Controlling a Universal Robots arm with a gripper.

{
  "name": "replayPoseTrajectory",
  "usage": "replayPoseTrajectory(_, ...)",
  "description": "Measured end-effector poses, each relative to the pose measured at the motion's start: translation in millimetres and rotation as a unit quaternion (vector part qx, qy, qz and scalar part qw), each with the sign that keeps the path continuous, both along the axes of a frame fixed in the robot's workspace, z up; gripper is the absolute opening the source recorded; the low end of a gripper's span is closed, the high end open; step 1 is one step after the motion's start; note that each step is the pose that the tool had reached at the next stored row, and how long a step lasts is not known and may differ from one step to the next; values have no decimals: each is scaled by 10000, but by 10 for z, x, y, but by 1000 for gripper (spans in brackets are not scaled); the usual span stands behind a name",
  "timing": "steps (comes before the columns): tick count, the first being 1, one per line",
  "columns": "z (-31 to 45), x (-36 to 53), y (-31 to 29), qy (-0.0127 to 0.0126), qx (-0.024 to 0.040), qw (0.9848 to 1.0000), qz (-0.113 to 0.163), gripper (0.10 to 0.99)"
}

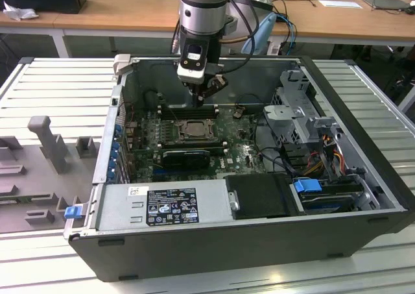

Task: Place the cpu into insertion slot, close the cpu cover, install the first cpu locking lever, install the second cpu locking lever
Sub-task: 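Install the first cpu locking lever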

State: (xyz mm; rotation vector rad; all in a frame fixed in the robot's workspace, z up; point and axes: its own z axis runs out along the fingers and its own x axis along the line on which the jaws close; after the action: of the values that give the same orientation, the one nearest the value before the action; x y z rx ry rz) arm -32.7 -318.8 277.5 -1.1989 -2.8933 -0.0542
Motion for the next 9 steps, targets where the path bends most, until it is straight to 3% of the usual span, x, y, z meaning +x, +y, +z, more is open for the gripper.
replayPoseTrajectory(9,0,0,0,0,0,9988,481,106)
